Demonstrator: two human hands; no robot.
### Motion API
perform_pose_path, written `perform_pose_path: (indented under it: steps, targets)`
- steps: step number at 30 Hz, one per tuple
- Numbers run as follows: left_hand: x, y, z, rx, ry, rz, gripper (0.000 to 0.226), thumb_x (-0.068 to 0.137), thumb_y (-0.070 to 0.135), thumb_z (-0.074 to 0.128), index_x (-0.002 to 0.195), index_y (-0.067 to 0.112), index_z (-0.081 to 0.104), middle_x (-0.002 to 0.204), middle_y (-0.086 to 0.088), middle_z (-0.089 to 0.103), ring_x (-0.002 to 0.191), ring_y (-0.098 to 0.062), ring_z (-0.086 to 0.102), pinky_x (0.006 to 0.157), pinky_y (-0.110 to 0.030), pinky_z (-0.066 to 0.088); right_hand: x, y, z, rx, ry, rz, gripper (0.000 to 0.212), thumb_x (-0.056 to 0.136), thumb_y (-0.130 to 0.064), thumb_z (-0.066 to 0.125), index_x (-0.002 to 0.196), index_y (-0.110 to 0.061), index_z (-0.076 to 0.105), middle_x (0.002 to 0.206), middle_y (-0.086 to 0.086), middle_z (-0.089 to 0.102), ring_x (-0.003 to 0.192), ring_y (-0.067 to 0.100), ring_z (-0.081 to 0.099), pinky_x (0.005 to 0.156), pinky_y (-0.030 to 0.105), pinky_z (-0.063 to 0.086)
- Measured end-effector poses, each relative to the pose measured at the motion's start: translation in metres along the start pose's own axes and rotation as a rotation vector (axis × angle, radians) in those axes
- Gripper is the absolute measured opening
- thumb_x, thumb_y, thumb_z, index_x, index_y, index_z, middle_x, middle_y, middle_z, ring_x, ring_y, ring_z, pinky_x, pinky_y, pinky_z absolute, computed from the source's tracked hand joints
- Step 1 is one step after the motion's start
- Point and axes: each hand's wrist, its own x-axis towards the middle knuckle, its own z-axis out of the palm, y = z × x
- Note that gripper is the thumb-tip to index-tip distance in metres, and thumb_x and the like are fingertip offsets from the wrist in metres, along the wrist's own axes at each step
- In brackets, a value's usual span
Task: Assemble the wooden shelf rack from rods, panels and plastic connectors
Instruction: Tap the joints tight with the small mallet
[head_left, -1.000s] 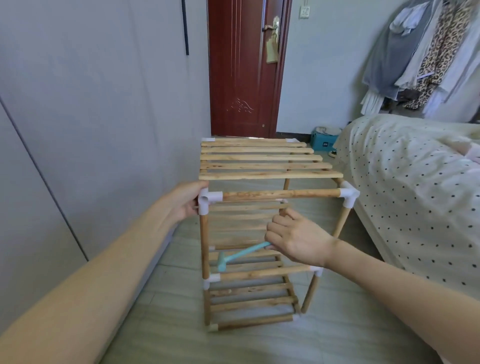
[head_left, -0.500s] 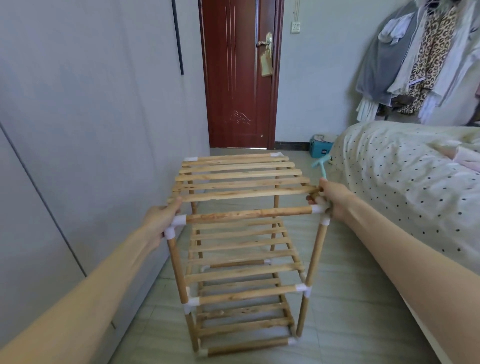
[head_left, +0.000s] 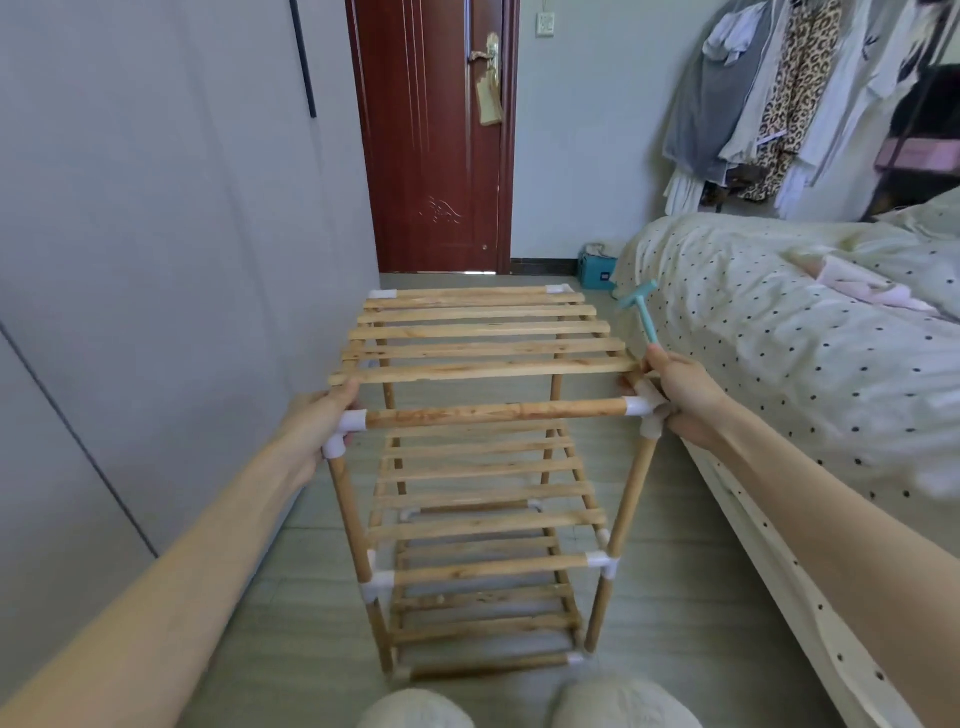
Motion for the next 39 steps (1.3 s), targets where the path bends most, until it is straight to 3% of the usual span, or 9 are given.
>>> perform_pose_path:
  steps: [5, 8, 13, 18, 22, 28, 32, 37, 39]
  targets:
    - [-0.013, -0.007, 0.015, 0.032, 0.148, 0.11, 0.029, 0.095, 0.035, 0.05, 0.108, 0.01, 0.059, 0.099, -0.013, 0.067, 0.092, -0.027, 0.06, 0.082, -0.036, 0.047, -0.03, -0.003, -0.026, -0.572, 0.109, -0.21, 0.034, 0.101, -0.03, 0.033, 0.094, -0.006, 0.056, 0.091, 0.013, 0.058, 0.083, 0.029, 0.054, 0.079, 0.043, 0.047]
    - [-0.032, -0.018, 0.016, -0.028, 0.143, 0.274, 0.043, 0.095, 0.043, 0.049, 0.133, 0.022, 0.043, 0.126, -0.005, 0.054, 0.109, -0.021, 0.057, 0.081, -0.03, 0.048, -0.052, -0.008, -0.044, -0.79, 0.253, -0.412, 0.036, 0.101, -0.03, 0.031, 0.093, -0.005, 0.056, 0.075, 0.009, 0.057, 0.07, 0.028, 0.053, 0.062, 0.034, 0.042]
    - [-0.053, -0.026, 0.017, 0.019, 0.051, 0.373, 0.036, 0.096, 0.043, 0.043, 0.13, 0.032, 0.037, 0.117, -0.003, 0.057, 0.088, -0.011, 0.063, 0.08, -0.029, 0.049, -0.077, -0.027, -0.065, -1.104, 0.084, -0.343, 0.033, 0.1, -0.027, 0.038, 0.087, -0.009, 0.063, 0.061, -0.001, 0.048, 0.055, 0.014, 0.045, 0.049, 0.027, 0.03]
    - [-0.064, -0.024, 0.012, 0.054, 0.019, 0.405, 0.027, 0.096, 0.032, 0.049, 0.121, 0.025, 0.045, 0.123, -0.008, 0.058, 0.097, -0.017, 0.061, 0.093, -0.039, 0.046, -0.107, -0.004, -0.057, -0.751, 0.591, -0.618, 0.035, 0.1, -0.035, 0.028, 0.089, -0.008, 0.047, 0.068, 0.009, 0.054, 0.059, 0.03, 0.048, 0.053, 0.036, 0.036]
    - [-0.067, -0.033, 0.011, 0.072, 0.04, 0.337, 0.03, 0.094, 0.016, 0.056, 0.118, -0.001, 0.053, 0.116, -0.024, 0.058, 0.111, -0.036, 0.054, 0.099, -0.047, 0.04, -0.115, 0.019, -0.055, -1.186, 0.211, -0.209, 0.036, 0.102, -0.031, 0.029, 0.083, -0.011, 0.051, 0.083, 0.013, 0.056, 0.075, 0.031, 0.056, 0.068, 0.037, 0.046]
    - [-0.063, -0.037, 0.009, 0.148, 0.124, 0.282, 0.007, 0.093, 0.011, 0.055, 0.096, 0.006, 0.06, 0.1, -0.016, 0.064, 0.104, -0.038, 0.058, 0.089, -0.046, 0.046, -0.123, -0.008, -0.061, -0.725, 0.747, -0.672, 0.027, 0.101, -0.033, 0.03, 0.082, -0.013, 0.036, 0.063, 0.002, 0.044, 0.058, 0.029, 0.039, 0.05, 0.035, 0.025]
    - [-0.06, -0.039, 0.005, 0.244, 0.148, 0.267, 0.015, 0.092, 0.017, 0.057, 0.092, 0.002, 0.06, 0.098, -0.016, 0.066, 0.099, -0.035, 0.06, 0.084, -0.042, 0.046, -0.115, 0.018, -0.063, -1.165, 0.182, -0.12, 0.031, 0.102, -0.025, 0.026, 0.074, -0.019, 0.037, 0.086, 0.012, 0.051, 0.082, 0.032, 0.055, 0.07, 0.033, 0.039]
    - [-0.058, -0.041, 0.004, 0.263, 0.152, 0.266, 0.019, 0.091, 0.017, 0.058, 0.095, -0.001, 0.06, 0.098, -0.02, 0.067, 0.098, -0.036, 0.06, 0.086, -0.045, 0.047, -0.12, -0.004, -0.068, -0.705, 0.763, -0.622, 0.031, 0.1, -0.035, 0.027, 0.086, -0.01, 0.038, 0.064, 0.009, 0.051, 0.064, 0.037, 0.05, 0.055, 0.037, 0.029]
    - [-0.06, -0.041, 0.005, 0.255, 0.157, 0.276, 0.011, 0.092, 0.017, 0.057, 0.093, 0.006, 0.06, 0.097, -0.018, 0.067, 0.098, -0.036, 0.06, 0.086, -0.045, 0.047, -0.124, 0.006, -0.056, -0.846, 0.672, -0.476, 0.026, 0.101, -0.032, 0.027, 0.09, -0.01, 0.036, 0.072, 0.015, 0.058, 0.069, 0.039, 0.054, 0.057, 0.039, 0.033]
